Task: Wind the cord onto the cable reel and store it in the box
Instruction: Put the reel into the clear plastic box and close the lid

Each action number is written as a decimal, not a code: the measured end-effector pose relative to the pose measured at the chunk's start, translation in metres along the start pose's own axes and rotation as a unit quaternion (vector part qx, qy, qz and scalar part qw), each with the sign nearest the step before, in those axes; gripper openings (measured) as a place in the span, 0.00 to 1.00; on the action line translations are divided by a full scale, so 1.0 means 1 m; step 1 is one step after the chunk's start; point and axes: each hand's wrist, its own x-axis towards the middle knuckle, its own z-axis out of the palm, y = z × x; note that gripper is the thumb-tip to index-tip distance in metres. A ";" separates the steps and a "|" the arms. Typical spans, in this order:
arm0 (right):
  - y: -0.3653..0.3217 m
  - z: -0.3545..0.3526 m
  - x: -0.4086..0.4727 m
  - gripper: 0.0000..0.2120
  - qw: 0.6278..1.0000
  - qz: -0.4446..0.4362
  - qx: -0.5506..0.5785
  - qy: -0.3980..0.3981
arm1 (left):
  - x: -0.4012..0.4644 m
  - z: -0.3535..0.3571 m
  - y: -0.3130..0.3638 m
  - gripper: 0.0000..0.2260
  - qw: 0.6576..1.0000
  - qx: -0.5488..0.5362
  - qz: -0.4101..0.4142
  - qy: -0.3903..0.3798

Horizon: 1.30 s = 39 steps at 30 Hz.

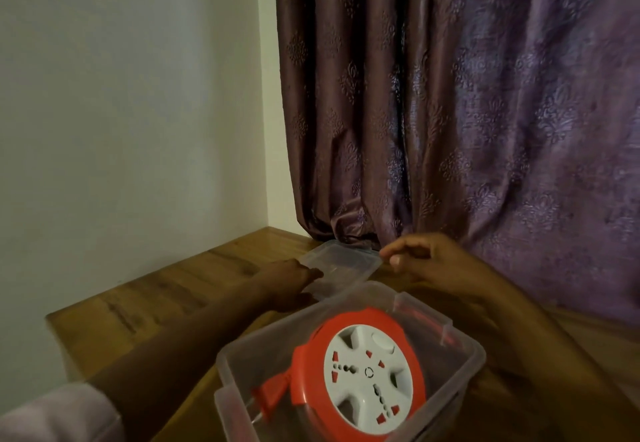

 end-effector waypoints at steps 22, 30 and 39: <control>-0.048 -0.010 -0.016 0.10 0.998 -0.016 -0.056 0.038 | -0.054 -0.077 0.009 0.04 0.945 -0.100 0.045 0.308; -0.037 -0.011 -0.011 0.20 0.988 0.066 0.059 0.127 | -0.122 -0.163 0.028 0.10 0.693 -0.597 -0.101 0.391; -0.045 -0.027 -0.019 0.11 0.984 0.069 0.126 0.102 | -0.191 -0.115 0.049 0.09 0.506 -0.812 -0.141 0.253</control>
